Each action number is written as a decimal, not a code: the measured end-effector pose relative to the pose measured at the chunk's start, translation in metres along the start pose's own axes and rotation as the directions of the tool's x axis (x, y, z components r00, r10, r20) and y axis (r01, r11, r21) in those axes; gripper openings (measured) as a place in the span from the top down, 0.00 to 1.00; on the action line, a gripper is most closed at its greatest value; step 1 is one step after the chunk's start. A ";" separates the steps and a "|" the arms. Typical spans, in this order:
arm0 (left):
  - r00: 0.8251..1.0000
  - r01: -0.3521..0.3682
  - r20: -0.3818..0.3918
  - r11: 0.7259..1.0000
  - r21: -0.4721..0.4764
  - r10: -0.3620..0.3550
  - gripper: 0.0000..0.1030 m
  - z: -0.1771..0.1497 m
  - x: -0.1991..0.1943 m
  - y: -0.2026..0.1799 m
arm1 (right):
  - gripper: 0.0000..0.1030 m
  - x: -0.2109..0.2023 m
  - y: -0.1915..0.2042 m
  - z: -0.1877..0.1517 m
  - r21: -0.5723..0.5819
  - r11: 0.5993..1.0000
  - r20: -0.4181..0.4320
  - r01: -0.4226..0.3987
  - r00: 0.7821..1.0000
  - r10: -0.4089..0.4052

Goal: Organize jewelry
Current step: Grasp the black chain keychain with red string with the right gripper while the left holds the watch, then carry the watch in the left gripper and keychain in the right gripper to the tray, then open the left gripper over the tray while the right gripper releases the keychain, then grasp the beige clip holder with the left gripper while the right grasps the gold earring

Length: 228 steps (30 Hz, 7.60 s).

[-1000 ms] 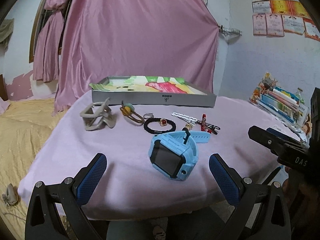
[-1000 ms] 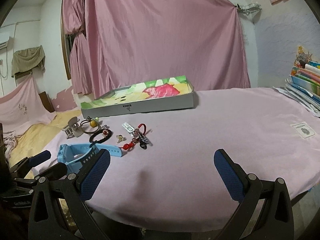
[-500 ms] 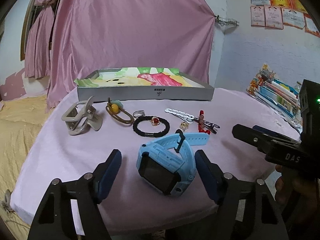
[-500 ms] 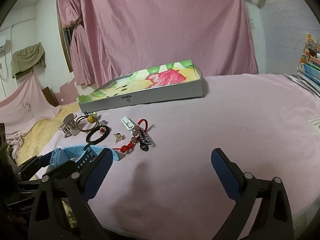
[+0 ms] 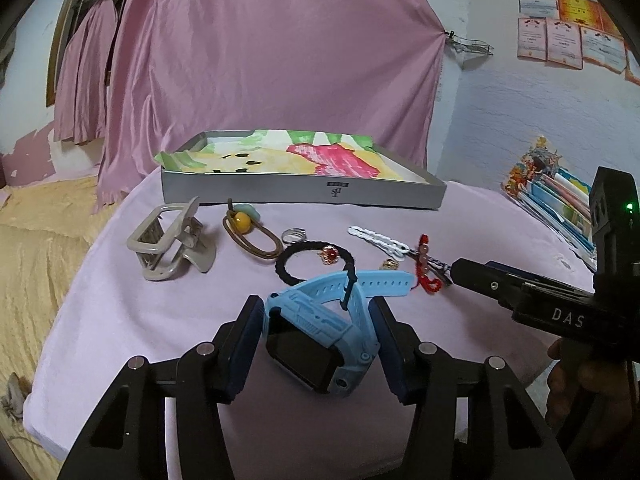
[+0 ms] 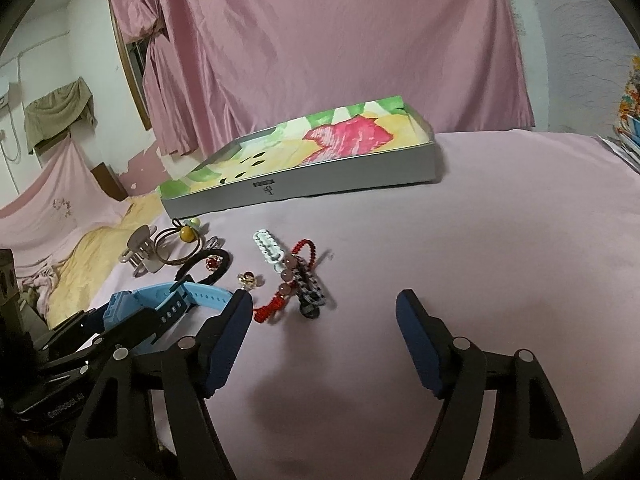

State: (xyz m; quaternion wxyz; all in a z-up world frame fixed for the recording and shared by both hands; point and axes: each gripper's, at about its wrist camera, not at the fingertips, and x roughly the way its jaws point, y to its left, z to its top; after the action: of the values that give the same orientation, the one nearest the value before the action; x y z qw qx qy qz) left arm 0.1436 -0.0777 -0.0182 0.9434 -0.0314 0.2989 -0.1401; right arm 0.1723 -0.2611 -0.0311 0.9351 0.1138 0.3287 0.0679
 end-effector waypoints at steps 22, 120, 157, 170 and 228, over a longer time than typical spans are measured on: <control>1.000 -0.015 -0.011 1.000 -0.028 0.014 0.50 0.011 0.012 0.011 | 0.85 0.014 0.008 0.007 -0.049 0.998 -0.066 0.029 0.997 -0.032; 0.995 -0.037 0.086 0.991 -0.130 0.049 0.51 0.024 -0.009 0.040 | 0.86 -0.025 0.113 0.023 -0.834 0.542 -0.003 0.101 0.982 -0.188; 0.993 -0.018 0.116 0.984 -0.178 0.039 0.51 0.108 0.054 0.057 | 0.87 0.060 0.030 0.096 -0.288 0.958 0.065 -0.019 0.997 0.039; 0.999 -0.053 -0.012 0.978 -0.204 0.052 0.51 0.125 0.106 0.059 | 0.88 0.103 0.016 0.112 -0.206 0.977 -0.018 -0.058 0.998 0.056; 0.934 -0.171 0.288 0.973 -0.152 0.209 0.00 0.045 -0.043 0.079 | 0.07 -0.025 0.051 0.010 -0.128 0.992 0.354 -0.017 0.933 0.062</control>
State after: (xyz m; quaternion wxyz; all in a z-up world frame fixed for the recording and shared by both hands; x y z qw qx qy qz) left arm 0.1551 0.0091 0.0318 0.9833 -0.0818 0.1609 -0.0226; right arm 0.1567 -0.2187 0.0041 0.9829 0.0729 0.1464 0.0850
